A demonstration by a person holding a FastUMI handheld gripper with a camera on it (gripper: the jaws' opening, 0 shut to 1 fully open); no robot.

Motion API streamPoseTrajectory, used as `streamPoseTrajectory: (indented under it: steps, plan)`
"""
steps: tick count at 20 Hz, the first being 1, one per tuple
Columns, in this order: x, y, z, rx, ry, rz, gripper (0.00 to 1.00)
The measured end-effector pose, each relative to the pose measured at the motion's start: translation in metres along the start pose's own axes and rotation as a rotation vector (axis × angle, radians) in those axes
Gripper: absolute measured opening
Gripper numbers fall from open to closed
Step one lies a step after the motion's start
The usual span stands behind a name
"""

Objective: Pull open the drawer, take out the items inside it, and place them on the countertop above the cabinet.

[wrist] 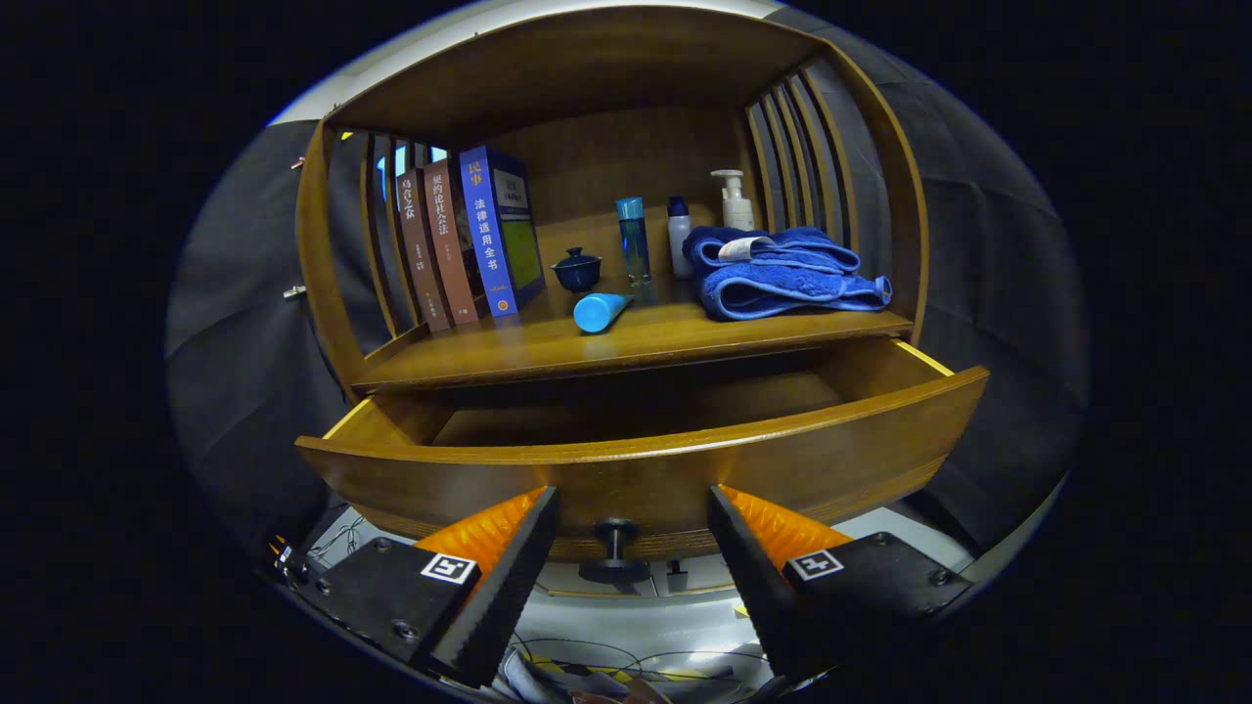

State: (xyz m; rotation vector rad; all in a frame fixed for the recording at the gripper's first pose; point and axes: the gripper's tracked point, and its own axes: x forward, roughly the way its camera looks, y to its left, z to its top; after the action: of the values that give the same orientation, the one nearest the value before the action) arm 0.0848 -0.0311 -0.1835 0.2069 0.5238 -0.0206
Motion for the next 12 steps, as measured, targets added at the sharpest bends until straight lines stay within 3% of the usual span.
streamPoseTrajectory:
  steps: [12]
  plan:
    - [0.050,0.002,0.019,-0.015,0.008,-0.018,1.00]
